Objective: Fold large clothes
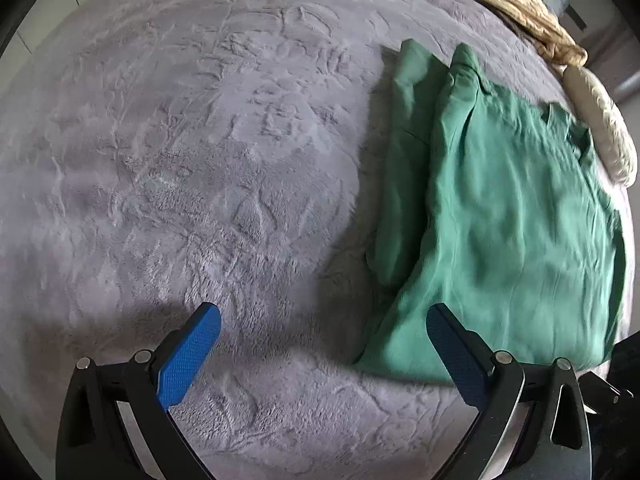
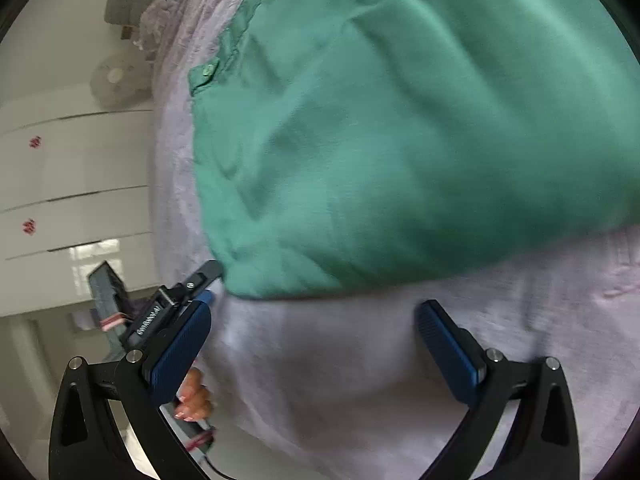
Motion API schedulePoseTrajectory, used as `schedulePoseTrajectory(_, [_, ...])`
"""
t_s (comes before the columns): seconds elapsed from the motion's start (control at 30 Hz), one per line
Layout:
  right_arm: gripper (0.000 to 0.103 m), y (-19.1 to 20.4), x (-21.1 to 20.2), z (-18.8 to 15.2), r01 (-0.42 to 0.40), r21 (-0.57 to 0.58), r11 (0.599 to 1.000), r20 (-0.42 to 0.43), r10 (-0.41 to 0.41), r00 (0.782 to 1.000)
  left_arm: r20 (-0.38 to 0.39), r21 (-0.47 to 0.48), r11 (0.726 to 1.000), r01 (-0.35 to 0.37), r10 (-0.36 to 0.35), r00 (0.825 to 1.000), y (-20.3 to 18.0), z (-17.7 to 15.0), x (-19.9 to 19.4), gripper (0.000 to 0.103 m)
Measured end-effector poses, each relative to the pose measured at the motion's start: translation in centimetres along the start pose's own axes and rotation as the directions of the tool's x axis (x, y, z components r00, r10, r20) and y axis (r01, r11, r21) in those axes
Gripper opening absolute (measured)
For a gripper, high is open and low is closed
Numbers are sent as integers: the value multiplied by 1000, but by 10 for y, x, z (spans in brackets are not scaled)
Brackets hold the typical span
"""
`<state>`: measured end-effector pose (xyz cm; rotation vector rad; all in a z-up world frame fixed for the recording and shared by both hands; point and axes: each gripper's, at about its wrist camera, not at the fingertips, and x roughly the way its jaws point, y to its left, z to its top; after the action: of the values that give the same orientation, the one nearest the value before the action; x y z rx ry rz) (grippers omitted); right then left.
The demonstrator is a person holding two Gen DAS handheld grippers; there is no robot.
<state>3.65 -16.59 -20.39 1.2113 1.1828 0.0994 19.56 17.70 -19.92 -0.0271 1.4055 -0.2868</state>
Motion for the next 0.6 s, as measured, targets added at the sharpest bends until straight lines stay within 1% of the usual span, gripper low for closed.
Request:
schedulePoseTrajectory(0.07, [103, 1, 9, 4, -52, 27, 998, 14, 52, 999, 2, -3, 1000, 29, -29, 1000, 5, 5, 2, 103])
schedulePoseTrajectory(0.17, [103, 2, 25, 10, -90, 61, 994, 23, 88, 996, -1, -5, 997, 78, -78, 997, 8, 14, 4, 103])
schedulePoseTrajectory(0.27, [103, 3, 36, 15, -136, 96, 986, 44, 133, 990, 1, -7, 988, 153, -153, 988, 4, 24, 3, 103])
schedulePoseTrajectory(0.33, [102, 2, 39, 15, -168, 125, 978, 55, 162, 985, -6, -15, 976, 216, -216, 976, 2, 32, 4, 103])
schedulePoseTrajectory(0.37, [100, 1, 41, 16, -198, 141, 970, 56, 192, 980, -11, -20, 971, 239, -240, 971, 2, 36, 6, 103])
schedulePoseTrajectory(0.4, [86, -1, 44, 15, -242, 168, 956, 49, 237, 970, -16, -24, 964, 264, -264, 964, 1, 38, 6, 103])
schedulePoseTrajectory(0.43, [71, -3, 47, 15, -246, 187, 951, 39, 243, 969, -25, -25, 954, 299, -300, 954, -4, 42, 6, 103])
schedulePoseTrajectory(0.47, [36, -3, 49, 15, -227, 200, 953, 25, 227, 974, -32, -26, 946, 322, -322, 946, -5, 45, 8, 103])
schedulePoseTrajectory(0.5, [11, -4, 50, 15, -198, 203, 959, 12, 200, 980, -40, -29, 939, 343, -344, 938, -7, 47, 9, 103])
schedulePoseTrajectory(0.53, [10, -4, 50, 16, -202, 198, 959, 11, 204, 979, -54, -36, 929, 369, -370, 927, -8, 49, 12, 103])
schedulePoseTrajectory(0.57, [10, 1, 46, 16, -232, 178, 956, 21, 232, 973, -70, -45, 919, 391, -394, 917, -10, 52, 15, 103])
schedulePoseTrajectory(0.6, [10, 7, 40, 18, -249, 152, 956, 29, 247, 969, -88, -57, 903, 427, -430, 899, -14, 52, 18, 103])
